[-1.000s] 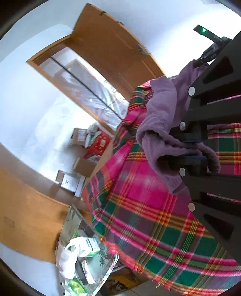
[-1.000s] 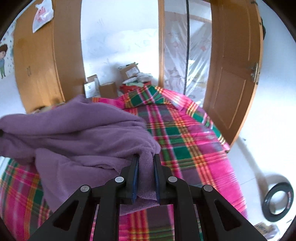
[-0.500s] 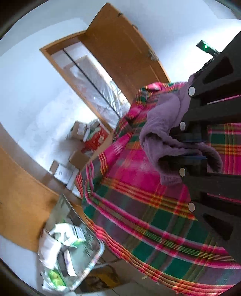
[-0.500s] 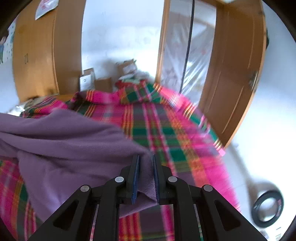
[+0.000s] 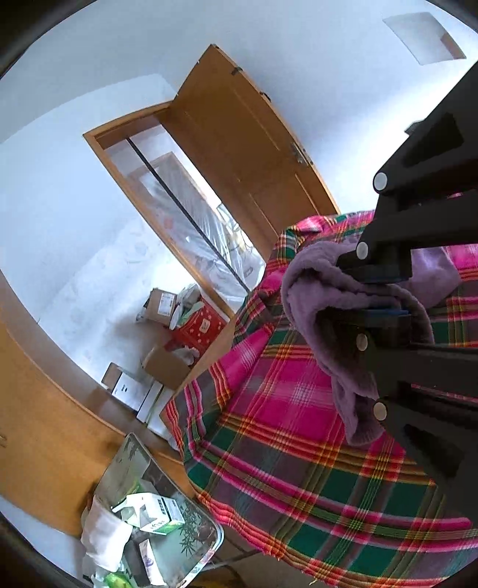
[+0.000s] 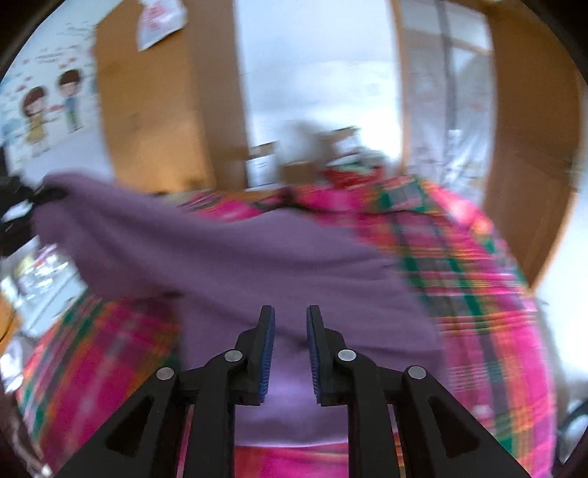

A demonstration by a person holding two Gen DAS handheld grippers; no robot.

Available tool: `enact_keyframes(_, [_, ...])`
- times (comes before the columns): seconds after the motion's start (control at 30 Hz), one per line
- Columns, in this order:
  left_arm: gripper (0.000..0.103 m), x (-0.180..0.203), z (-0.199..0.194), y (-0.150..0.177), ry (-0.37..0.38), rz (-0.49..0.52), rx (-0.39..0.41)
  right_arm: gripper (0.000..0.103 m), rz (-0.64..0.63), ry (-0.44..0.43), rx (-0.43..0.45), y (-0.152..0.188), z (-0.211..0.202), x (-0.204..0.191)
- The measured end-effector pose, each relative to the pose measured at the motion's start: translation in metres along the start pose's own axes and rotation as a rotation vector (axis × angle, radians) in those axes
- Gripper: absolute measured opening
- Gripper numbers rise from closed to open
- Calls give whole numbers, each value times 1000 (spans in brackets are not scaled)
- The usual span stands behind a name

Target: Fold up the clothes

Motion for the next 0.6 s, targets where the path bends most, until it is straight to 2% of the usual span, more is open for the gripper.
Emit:
enact_keyframes(0.07, [9,6,-3,-1,12,8,0,24,-16,-61,-27,2,14,-22])
enact_keyframes(0.13, [9,13,-7,-4,32,15,6,24,-14,-76,-40,1,26,-35])
enact_keyframes(0.33, [9,25,-23,-18,47,38,53,29,-56,57,29,-12,37,-48])
enact_keyframes(0.43, [9,25,-26,-23,50,36,64,37,-103,44,65,-17,35,-59])
enact_keyframes(0.6, [9,22,-26,-27,60,21,61,38,-174,92,51,-22,57,-73])
Point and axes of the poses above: each gripper's, at about its wrist camera, not at the fingertips, and z roughly the way its jaws point, x to its right, y to its underside, the point moved 6 cm from there along z, roughly the way its jaws point, and after that the axes turned 8 degrees about -x, right-handed, at the moved point
